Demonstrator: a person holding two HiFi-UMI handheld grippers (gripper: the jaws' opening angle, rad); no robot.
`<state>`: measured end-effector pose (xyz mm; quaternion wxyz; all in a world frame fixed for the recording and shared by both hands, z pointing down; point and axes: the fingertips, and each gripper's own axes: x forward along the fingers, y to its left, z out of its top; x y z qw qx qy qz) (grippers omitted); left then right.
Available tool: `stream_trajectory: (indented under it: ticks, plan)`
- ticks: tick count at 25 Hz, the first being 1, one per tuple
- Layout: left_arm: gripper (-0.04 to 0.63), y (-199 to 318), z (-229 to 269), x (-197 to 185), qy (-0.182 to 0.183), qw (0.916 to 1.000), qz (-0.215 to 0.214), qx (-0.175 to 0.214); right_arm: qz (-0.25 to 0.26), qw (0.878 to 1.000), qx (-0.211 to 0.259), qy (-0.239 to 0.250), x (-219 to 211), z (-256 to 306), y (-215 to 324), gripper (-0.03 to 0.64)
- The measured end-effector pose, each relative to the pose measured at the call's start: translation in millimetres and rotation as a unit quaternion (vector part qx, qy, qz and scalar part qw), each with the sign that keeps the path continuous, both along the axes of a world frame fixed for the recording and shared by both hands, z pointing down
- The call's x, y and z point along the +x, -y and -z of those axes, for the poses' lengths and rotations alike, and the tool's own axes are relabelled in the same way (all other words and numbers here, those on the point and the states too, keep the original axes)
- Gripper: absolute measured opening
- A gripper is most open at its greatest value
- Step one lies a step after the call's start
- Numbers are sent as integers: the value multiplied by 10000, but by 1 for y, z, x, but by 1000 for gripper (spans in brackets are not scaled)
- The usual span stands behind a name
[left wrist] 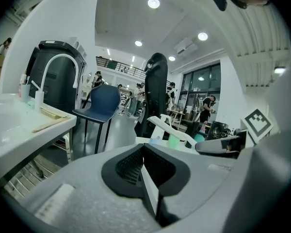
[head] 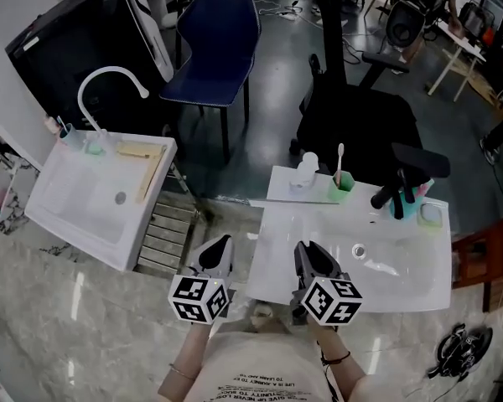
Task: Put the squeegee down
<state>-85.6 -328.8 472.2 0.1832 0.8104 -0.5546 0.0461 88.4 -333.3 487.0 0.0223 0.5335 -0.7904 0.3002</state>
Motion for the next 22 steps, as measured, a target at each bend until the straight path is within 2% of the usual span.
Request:
stream_trajectory:
  ticks: [9,22]
  plan:
    - [23,9,-29,-1,-6,9993,-10,-380,26,9992,-265,-311,-17,-31,13,95]
    - [23,19,-63,0,-85,9957,-395,-832,-138,9955,-608,-720,-36,-68,30,95]
